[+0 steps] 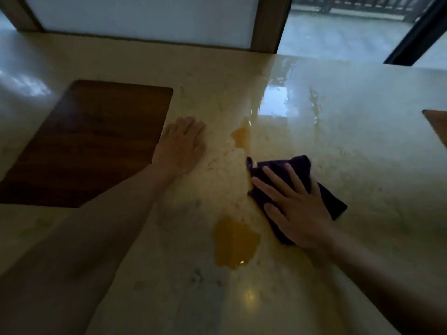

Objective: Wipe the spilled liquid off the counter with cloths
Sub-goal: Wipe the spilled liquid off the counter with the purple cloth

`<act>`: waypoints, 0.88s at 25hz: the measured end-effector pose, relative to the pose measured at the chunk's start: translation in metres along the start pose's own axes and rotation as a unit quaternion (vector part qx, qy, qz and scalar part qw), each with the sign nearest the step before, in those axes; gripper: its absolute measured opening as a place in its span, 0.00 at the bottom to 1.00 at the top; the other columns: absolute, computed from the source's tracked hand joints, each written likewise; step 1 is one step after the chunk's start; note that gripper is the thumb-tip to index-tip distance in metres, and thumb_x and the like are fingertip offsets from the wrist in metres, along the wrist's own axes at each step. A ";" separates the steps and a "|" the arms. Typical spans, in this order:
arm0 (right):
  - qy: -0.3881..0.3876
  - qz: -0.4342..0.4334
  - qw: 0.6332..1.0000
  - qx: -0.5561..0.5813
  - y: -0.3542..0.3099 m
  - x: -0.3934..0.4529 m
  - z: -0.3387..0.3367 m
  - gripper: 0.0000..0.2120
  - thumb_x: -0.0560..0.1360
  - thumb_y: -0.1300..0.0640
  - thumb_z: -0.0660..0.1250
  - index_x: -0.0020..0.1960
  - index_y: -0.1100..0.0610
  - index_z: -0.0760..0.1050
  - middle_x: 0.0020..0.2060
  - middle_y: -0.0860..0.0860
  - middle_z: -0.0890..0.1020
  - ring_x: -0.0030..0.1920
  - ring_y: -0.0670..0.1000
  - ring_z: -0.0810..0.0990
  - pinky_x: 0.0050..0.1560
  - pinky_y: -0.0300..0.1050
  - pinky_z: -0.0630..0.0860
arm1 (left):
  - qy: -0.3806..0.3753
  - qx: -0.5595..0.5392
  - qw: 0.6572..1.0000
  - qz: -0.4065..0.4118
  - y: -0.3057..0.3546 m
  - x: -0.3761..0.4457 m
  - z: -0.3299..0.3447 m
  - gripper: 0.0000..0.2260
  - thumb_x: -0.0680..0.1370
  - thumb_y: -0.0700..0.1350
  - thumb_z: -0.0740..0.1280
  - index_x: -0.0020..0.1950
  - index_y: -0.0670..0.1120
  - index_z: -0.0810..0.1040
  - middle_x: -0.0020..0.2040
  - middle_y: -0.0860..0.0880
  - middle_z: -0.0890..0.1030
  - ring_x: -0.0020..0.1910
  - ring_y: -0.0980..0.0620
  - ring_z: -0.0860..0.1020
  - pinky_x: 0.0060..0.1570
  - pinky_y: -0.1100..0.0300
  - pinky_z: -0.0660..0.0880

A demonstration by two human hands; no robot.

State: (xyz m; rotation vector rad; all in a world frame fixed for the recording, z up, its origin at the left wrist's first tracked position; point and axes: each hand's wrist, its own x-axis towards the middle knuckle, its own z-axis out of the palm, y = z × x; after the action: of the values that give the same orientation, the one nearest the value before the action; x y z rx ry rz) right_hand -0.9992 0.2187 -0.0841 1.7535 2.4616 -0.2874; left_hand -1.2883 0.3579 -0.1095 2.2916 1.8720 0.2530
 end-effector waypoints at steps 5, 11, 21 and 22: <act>0.003 0.225 0.974 0.039 -0.073 -0.121 0.031 0.27 0.78 0.34 0.37 0.76 0.33 0.39 0.79 0.41 0.44 0.78 0.53 0.35 0.73 0.68 0.38 | 0.009 0.009 1.000 0.005 0.003 -0.005 0.002 0.24 0.82 0.56 0.49 0.79 0.53 0.58 0.81 0.48 0.55 0.79 0.45 0.52 0.76 0.45 0.48; -0.030 0.498 0.859 0.111 -0.158 -0.141 0.046 0.26 0.76 0.38 0.32 0.67 0.33 0.18 0.70 0.39 0.23 0.76 0.55 0.28 0.72 0.71 0.42 | -0.002 0.025 1.000 0.002 0.006 -0.005 0.000 0.26 0.81 0.57 0.47 0.79 0.52 0.55 0.81 0.47 0.54 0.79 0.44 0.51 0.76 0.44 0.47; 0.029 0.473 0.875 0.101 -0.197 -0.010 0.030 0.30 0.77 0.40 0.40 0.78 0.39 0.39 0.79 0.46 0.41 0.78 0.63 0.39 0.66 0.78 0.45 | -0.008 0.007 1.000 0.010 0.006 -0.010 -0.006 0.26 0.81 0.56 0.48 0.79 0.51 0.56 0.81 0.45 0.56 0.79 0.43 0.52 0.77 0.44 0.49; 0.040 0.475 0.873 0.102 -0.187 0.009 0.029 0.29 0.78 0.40 0.38 0.77 0.39 0.32 0.78 0.46 0.34 0.77 0.62 0.33 0.67 0.78 0.41 | -0.010 0.005 1.000 0.011 0.006 -0.009 -0.005 0.26 0.81 0.56 0.47 0.79 0.52 0.55 0.81 0.46 0.55 0.79 0.44 0.51 0.77 0.44 0.48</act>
State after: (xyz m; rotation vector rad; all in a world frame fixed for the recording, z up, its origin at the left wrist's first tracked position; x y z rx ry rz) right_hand -1.1791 0.1613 -0.0966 2.8196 1.3366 -0.3668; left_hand -1.2858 0.3482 -0.1034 2.3129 1.8448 0.2242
